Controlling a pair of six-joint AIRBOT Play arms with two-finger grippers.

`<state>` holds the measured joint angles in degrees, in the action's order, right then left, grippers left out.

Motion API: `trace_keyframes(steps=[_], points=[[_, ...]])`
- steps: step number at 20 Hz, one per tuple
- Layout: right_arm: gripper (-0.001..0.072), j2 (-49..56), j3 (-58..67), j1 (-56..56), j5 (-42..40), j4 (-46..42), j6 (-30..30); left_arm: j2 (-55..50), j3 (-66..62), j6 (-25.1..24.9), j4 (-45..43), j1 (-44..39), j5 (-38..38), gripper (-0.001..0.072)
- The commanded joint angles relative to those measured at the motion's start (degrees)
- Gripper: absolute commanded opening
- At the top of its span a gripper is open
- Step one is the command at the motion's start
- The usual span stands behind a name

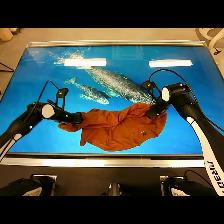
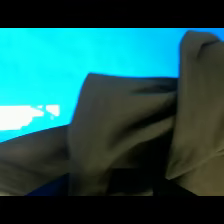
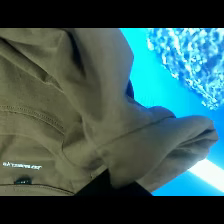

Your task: Fold the shirts.

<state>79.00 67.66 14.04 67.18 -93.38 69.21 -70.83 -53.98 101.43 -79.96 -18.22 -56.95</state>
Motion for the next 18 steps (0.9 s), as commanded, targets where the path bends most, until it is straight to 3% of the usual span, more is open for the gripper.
trace_keyframes(steps=[1,3,5,7,9,13,18], points=[[0.0016,0.81,-0.17,0.04,0.42,1.05,0.0,0.31,-5.46,-8.33,-9.49,4.35,-17.99,0.0618],[0.0016,0.81,-0.17,0.04,0.55,1.25,0.02,3.65,-5.03,-8.39,-17.86,9.05,-21.88,0.0605],[0.0016,0.81,-0.17,0.04,0.33,1.27,0.02,6.36,-2.69,-6.38,-16.15,15.32,-21.9,0.0415],[0.0016,0.81,-0.17,0.04,0.35,1.29,0.0,6.64,1.03,-5.81,-9.16,20.59,-20.13,0.0423],[0.0016,0.81,-0.17,0.04,0.52,1.29,0.0,6.12,5.29,-5.79,-2.38,23.15,-14.03,0.0554],[0.0016,0.81,-0.17,0.04,1.49,1.25,-0.02,1.86,8.7,-5.79,9.66,23.47,-4.5,0.0552],[0.0016,0.81,-0.17,0.04,1.42,1.27,-0.02,-4.0,8.7,-5.86,10.8,23.26,-0.94,0.0547]])
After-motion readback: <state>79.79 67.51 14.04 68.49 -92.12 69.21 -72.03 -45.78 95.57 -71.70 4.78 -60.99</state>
